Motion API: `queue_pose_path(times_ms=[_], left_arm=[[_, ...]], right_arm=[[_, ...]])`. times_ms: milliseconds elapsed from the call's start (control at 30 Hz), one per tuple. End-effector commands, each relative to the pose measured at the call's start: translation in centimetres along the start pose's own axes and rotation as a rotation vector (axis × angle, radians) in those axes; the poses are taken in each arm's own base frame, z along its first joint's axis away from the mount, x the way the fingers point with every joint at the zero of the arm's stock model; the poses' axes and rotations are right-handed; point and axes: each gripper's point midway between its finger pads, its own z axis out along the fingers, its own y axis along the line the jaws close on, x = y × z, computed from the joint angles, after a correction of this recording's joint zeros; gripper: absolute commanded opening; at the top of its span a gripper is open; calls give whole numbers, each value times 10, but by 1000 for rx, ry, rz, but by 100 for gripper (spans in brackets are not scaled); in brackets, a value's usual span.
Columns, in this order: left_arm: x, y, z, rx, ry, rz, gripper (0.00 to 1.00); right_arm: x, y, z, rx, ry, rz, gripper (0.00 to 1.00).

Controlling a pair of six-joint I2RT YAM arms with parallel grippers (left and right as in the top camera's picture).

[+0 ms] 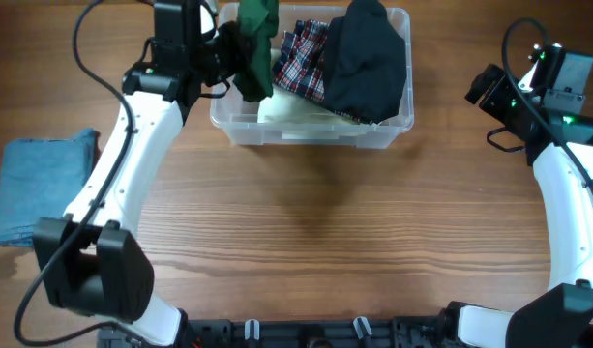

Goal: Pack container
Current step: 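Lower the green cloth into the container's left side and release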

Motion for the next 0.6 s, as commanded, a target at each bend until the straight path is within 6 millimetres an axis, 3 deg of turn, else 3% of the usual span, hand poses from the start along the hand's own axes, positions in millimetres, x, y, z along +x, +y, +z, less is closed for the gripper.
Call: queue_pose_path(times_ms=[0, 200, 567], left_arm=[[7, 5, 12, -2, 32, -14, 4], [5, 30, 25, -100, 8, -25, 4], [15, 50, 41, -152, 44, -17, 4]], right_arm=[[0, -4, 4, 23, 0, 13, 100], [0, -4, 4, 23, 0, 13, 100], [0, -4, 4, 23, 0, 13, 100]])
